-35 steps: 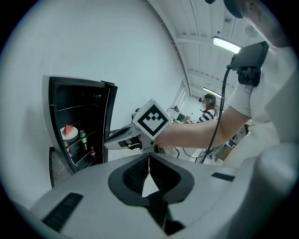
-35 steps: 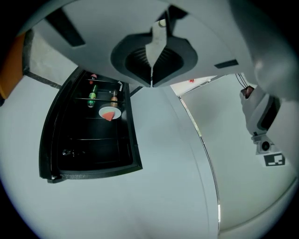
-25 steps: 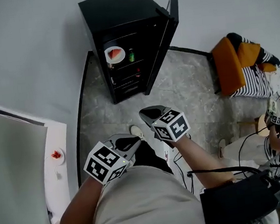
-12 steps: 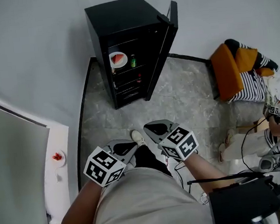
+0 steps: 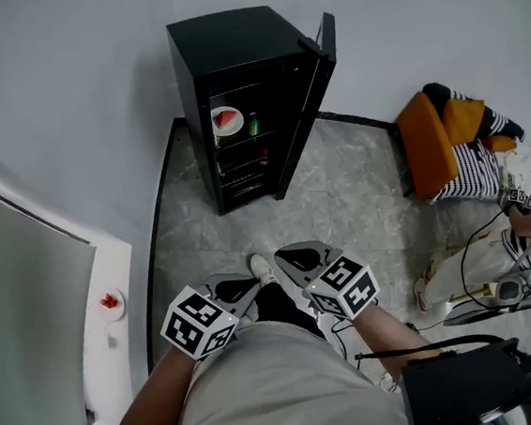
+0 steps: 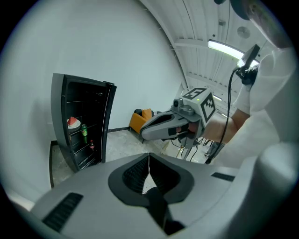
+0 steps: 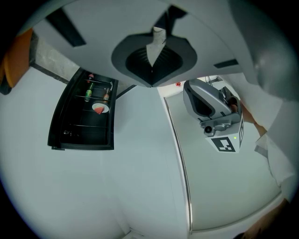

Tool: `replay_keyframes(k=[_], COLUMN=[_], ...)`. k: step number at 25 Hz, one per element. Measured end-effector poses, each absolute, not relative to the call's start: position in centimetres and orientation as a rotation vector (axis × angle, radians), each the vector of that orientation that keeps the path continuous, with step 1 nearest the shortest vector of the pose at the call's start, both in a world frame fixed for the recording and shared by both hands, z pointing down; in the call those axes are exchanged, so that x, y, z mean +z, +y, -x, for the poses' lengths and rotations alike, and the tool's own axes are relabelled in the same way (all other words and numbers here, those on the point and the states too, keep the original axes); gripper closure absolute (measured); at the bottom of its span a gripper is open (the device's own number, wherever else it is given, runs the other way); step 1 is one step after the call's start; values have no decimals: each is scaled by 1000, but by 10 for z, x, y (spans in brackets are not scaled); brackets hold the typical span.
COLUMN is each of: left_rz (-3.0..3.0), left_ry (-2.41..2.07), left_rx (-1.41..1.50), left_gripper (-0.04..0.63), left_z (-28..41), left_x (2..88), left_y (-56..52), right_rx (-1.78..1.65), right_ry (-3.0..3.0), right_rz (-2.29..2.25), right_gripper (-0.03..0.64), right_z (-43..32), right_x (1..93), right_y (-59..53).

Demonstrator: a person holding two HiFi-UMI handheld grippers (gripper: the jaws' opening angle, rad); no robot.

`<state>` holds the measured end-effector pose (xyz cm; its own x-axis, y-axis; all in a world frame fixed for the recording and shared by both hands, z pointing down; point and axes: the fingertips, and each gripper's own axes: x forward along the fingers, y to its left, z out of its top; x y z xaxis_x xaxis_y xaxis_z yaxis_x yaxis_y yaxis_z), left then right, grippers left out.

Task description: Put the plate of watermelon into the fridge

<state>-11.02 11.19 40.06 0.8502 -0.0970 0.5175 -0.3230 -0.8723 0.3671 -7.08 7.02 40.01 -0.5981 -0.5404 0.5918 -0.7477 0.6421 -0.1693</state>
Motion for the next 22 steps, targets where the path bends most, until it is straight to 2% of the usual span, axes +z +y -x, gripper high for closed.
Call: replay_keyframes(k=[22], left_rz=[-2563], left_ry=[-307], left_rx=[680], left_gripper=[583], left_z=[107], left_x=[404], left_y=[107], right_rx=[538], right_ry=[-2361], right_rz=[-1006], right_gripper=[603], right_z=[71], right_x=[401], right_y=[68])
